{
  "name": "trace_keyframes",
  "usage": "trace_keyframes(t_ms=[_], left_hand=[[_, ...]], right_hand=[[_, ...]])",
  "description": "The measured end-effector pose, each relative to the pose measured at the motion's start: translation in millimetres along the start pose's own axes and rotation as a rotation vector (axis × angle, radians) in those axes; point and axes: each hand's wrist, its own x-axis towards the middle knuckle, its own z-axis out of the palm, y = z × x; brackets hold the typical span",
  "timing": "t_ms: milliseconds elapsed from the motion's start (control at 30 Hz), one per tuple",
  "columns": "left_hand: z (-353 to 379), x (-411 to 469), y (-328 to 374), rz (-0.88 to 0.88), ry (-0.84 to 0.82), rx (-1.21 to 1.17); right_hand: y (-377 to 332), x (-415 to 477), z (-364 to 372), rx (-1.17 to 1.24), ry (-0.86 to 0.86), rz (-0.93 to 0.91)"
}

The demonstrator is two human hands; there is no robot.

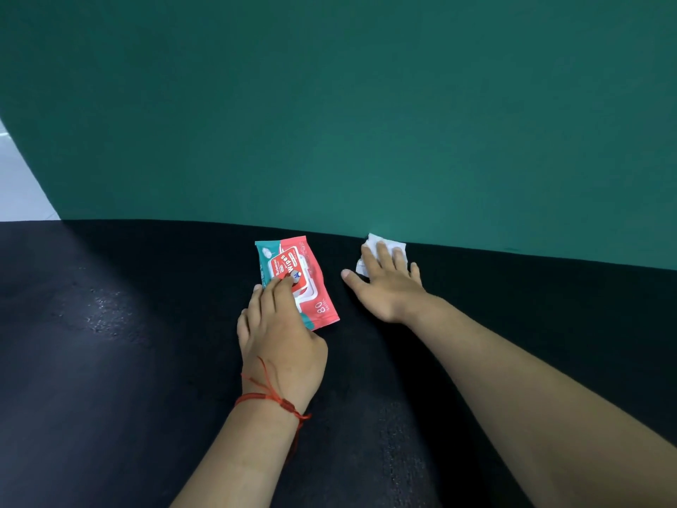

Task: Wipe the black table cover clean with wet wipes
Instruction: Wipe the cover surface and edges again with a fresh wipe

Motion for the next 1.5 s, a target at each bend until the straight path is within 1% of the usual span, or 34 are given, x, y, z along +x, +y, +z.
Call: trace_keyframes(t_ms=[33,200,333,400,533,633,733,867,933,1100,1200,1300,1367,1433,1500], left_hand=[[0,-1,-1,0.002,-0.005,0.001],[0,-1,-1,0.004,-0.013,0.016],[1,-1,-1,0.003,0.034,0.009],[0,0,-1,-0.04,0.07,-0.001],[-11,6,3,-0.152,0.129,0.061],[-21,13,-7,-0.199,0.142,0.097],[-31,19,-22,-0.2,0.136,0.139],[-33,21,-24,-0.184,0.117,0.183],[-33,22,-25,-0.184,0.113,0.18],[-34,19,-22,-0.177,0.094,0.175],[-33,18,-18,-0.175,0.077,0.173],[-31,18,-15,-0.179,0.072,0.15],[-31,19,-13,-0.182,0.068,0.126],[-30,19,-13,-0.186,0.075,0.098],[-30,20,-15,-0.193,0.112,0.06]], right_hand=[[-3,3,4,-0.01,-0.04,0.017],[-27,18,3,-0.046,-0.067,0.009],[-56,19,10,-0.068,-0.11,-0.158],[-70,19,12,-0.083,-0.117,-0.237],[-108,19,16,-0.122,-0.137,-0.382],[-129,20,23,-0.114,-0.136,-0.43],[-124,20,22,-0.055,-0.115,-0.419],[-88,23,8,-0.038,-0.08,-0.265],[-68,22,1,-0.062,-0.1,-0.196],[-24,4,-6,-0.032,-0.115,-0.08],[-14,-9,-1,-0.044,-0.113,-0.018],[-24,-20,3,-0.063,-0.124,0.013],[-43,-27,5,-0.039,-0.15,-0.001],[-70,-30,10,-0.043,-0.163,-0.058],[-100,-32,18,-0.064,-0.177,-0.153]])
